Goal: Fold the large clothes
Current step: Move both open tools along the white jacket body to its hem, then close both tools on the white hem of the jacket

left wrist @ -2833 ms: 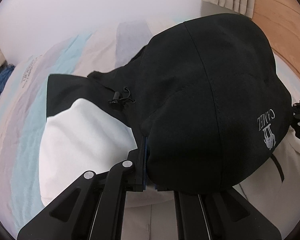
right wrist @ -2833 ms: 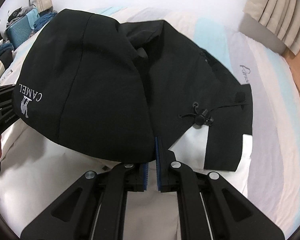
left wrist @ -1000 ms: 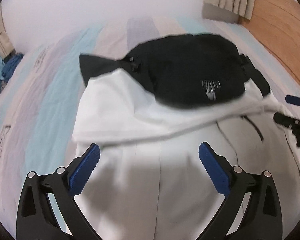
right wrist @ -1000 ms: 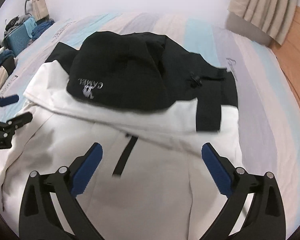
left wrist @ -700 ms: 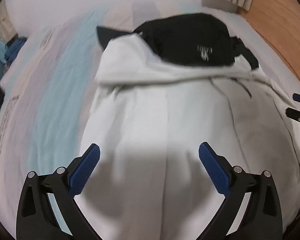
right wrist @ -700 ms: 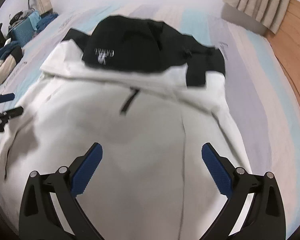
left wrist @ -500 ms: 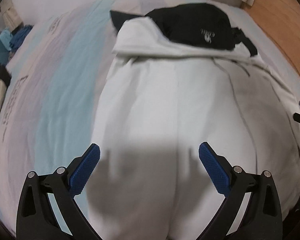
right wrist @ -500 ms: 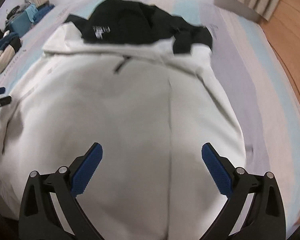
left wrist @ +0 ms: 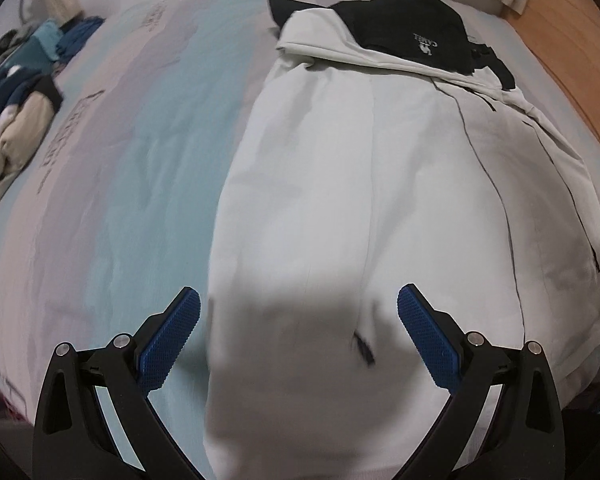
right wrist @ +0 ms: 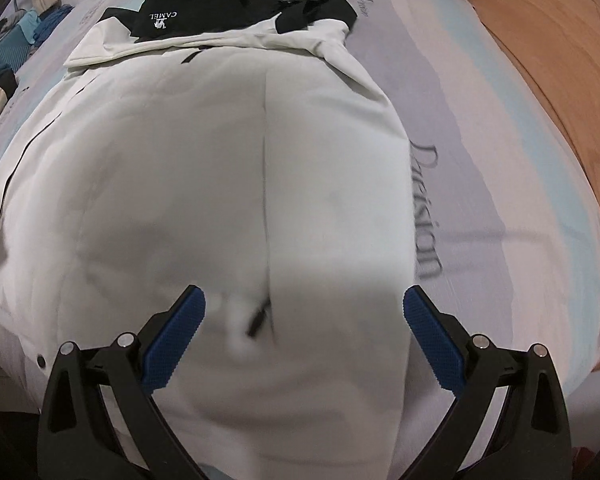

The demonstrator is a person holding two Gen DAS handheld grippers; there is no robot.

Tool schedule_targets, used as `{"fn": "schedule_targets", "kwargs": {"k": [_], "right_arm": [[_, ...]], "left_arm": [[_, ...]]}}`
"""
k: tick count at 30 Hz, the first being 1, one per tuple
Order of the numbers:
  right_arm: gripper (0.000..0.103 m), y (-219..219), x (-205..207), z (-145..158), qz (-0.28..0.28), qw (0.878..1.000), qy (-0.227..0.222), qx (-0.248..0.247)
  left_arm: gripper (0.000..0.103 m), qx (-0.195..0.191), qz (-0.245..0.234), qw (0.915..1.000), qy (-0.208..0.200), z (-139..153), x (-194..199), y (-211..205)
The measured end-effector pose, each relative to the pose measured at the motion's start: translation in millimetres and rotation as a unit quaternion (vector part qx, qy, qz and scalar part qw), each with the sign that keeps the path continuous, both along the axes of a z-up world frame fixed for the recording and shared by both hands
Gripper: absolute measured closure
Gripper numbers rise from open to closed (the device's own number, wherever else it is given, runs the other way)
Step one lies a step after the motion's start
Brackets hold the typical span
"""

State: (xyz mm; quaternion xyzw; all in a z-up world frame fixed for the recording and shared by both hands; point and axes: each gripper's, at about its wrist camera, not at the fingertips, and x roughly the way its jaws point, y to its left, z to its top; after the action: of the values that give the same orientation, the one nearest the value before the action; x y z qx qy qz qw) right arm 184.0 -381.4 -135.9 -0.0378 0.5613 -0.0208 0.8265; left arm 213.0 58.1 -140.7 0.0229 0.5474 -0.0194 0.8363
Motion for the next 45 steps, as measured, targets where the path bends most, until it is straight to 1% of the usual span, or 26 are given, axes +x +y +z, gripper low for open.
{"fn": "schedule_targets", "kwargs": {"k": [7,11,17,19,22,27,30,31,32,34,35,36,37,38,42,44,45], "right_arm": [[0.008,-12.4,-24.1,-5.5,0.009,1.0,0.006,-0.001],[0.008,-16.2,-36.4,-13.0,0.008,1.0,0.017,-0.004],[0.008,-14.5,-55.7,-28.1,0.016,0.999,0.035,-0.024],[0.008,-13.4,-60.5,-33.3,0.017,0.998,0.04,-0.034],[0.008,-15.3,-63.4,-38.6,0.006,0.998,0.045,-0.037],[0.008,-17.7,-62.7,-45.2,-0.02,0.998,0.049,-0.021],[0.008,-15.9,-62.3,-48.3,-0.029,0.998,0.05,-0.014],[0.008,-15.4,-62.1,-48.9,-0.032,0.998,0.05,-0.014],[0.008,-14.9,-61.8,-49.3,-0.034,0.998,0.05,-0.015],[0.016,-11.9,-61.9,-48.7,-0.034,0.998,0.052,-0.012],[0.022,-10.1,-61.1,-47.1,-0.032,0.998,0.05,-0.013],[0.029,-8.4,-63.4,-45.8,-0.031,0.998,0.049,-0.014],[0.032,-6.2,-64.8,-44.6,-0.029,0.998,0.048,-0.017],[0.037,-5.3,-66.4,-43.7,-0.03,0.998,0.047,-0.02],[0.055,-12.8,-67.4,-39.9,-0.051,0.997,0.05,-0.01],[0.059,-13.7,-67.8,-37.7,-0.049,0.997,0.051,-0.012],[0.059,-13.4,-67.9,-37.6,-0.044,0.998,0.052,-0.017]], "left_arm": [[0.006,0.008,0.017,0.9998,-0.008,14.9,-26.2,9.3],[0.006,0.005,0.012,0.9999,-0.01,20.1,-38.6,19.3],[0.006,-0.004,0.004,0.9999,0.014,-3.0,-49.7,33.9],[0.006,-0.015,-0.001,0.9996,0.025,-14.5,-51.6,39.9],[0.006,-0.019,-0.009,0.9992,0.033,-28.0,-54.0,43.2],[0.006,-0.035,-0.014,0.9984,0.043,-41.1,-53.4,48.0],[0.006,-0.034,-0.023,0.9977,0.054,-47.4,-51.9,43.7],[0.009,-0.021,-0.027,0.9975,0.062,-50.2,-50.7,39.9],[0.017,-0.013,-0.036,0.9967,0.071,-53.2,-50.1,36.2],[0.026,-0.024,-0.046,0.9954,0.081,-54.3,-50.4,31.8],[0.03,-0.024,-0.05,0.9951,0.082,-53.8,-50.9,29.0],[0.031,-0.022,-0.055,0.9945,0.086,-53.8,-51.6,25.9],[0.032,-0.019,-0.057,0.9943,0.088,-54.0,-52.3,23.7],[0.035,-0.019,-0.059,0.9941,0.089,-53.9,-53.4,21.8],[0.038,-0.028,-0.053,0.9938,0.094,-52.4,-55.2,18.4],[0.038,-0.026,-0.057,0.9933,0.097,-51.6,-55.0,15.4],[0.038,-0.025,-0.061,0.993,0.099,-52.0,-54.9,13.6]]}}
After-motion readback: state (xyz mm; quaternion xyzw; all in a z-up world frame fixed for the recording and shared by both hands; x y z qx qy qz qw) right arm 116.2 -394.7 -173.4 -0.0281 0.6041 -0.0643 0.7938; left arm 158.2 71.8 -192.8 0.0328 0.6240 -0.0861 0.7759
